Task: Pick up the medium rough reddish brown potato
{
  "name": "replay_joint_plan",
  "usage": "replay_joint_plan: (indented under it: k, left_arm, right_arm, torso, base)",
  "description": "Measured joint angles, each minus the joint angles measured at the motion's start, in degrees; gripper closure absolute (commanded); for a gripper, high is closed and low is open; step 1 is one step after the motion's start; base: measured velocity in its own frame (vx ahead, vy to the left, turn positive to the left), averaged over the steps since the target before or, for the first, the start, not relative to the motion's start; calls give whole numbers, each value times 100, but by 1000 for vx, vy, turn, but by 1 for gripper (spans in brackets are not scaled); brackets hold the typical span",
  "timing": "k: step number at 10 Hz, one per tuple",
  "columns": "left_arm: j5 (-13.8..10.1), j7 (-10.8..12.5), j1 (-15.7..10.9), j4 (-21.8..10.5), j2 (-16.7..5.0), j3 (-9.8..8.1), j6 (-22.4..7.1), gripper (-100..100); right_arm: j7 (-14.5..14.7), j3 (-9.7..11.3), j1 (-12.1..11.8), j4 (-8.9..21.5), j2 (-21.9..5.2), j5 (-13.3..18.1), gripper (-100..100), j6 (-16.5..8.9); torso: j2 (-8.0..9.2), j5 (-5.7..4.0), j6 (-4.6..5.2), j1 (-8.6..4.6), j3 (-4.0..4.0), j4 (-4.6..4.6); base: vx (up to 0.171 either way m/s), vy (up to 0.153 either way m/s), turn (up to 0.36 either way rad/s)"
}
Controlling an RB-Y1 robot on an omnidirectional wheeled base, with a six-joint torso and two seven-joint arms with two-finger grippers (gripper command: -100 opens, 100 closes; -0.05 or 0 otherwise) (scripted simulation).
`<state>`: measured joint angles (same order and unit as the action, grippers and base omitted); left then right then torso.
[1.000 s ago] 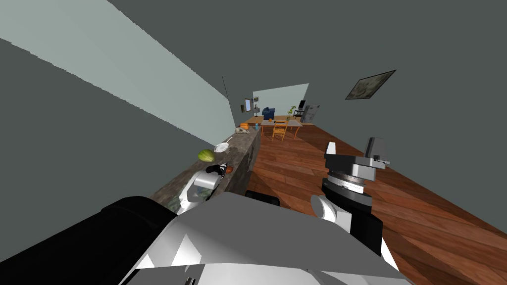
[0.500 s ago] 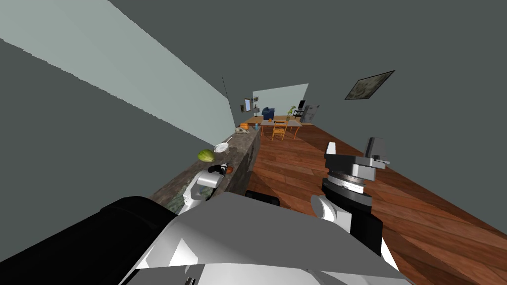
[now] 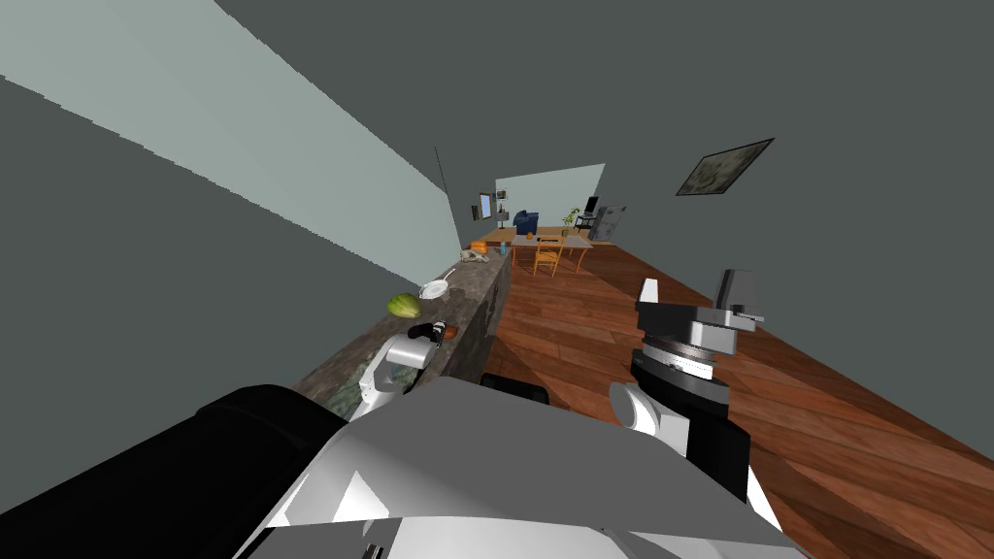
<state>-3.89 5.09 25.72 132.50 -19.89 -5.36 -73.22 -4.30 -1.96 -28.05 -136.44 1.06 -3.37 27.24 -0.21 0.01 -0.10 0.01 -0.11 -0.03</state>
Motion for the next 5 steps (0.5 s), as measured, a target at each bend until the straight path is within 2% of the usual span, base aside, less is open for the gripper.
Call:
replay_joint_plan:
  k: [1,2,5]
  left_arm:
    - [0,-1,0,0,0,0,0,0]
    - [0,-1,0,0,0,0,0,100]
    - [-43,23,78,277,-39,-14,-203,100]
  right_arm:
    - [0,0,0,0,0,0,0,0]
    - [0,0,0,0,0,0,0,0]
    - [0,0,0,0,0,0,0,0]
  torso:
    - [0,0,0,0,0,0]
    - [0,0,0,0,0,0]
    - [5,-2,-2,-5,2,0]
  base:
    - [0,0,0]
    - [-3,-4,17]
    - [-3,-4,5]
